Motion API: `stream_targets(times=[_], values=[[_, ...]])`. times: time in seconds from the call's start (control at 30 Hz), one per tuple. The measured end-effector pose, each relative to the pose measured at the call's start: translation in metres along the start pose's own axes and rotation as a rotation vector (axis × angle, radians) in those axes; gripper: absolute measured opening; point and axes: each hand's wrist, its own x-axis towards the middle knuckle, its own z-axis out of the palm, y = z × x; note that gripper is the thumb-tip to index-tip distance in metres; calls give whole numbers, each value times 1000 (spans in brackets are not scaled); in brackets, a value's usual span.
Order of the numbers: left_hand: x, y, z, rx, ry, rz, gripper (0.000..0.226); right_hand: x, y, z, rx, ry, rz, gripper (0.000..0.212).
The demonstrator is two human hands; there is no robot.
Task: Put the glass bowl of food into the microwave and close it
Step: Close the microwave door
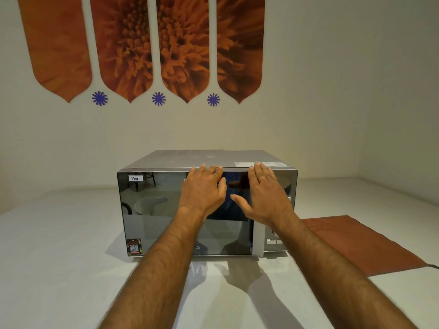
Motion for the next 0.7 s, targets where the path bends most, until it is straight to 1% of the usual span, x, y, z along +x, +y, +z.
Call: stream_targets(times=[0.3,0.4,0.53,0.7], values=[[4,0,-3,35,-49,2,50,2,4,4,-6,-8,-23,103],[5,2,-3,41,-49,-1,50,4,5,4,15,-30,-15,104],[7,1,2,23,-46,-16,49,3,7,7,25,-13,-24,106],[3,1,5,13,-66,-18,58,4,11,9,23,-24,-38,110]])
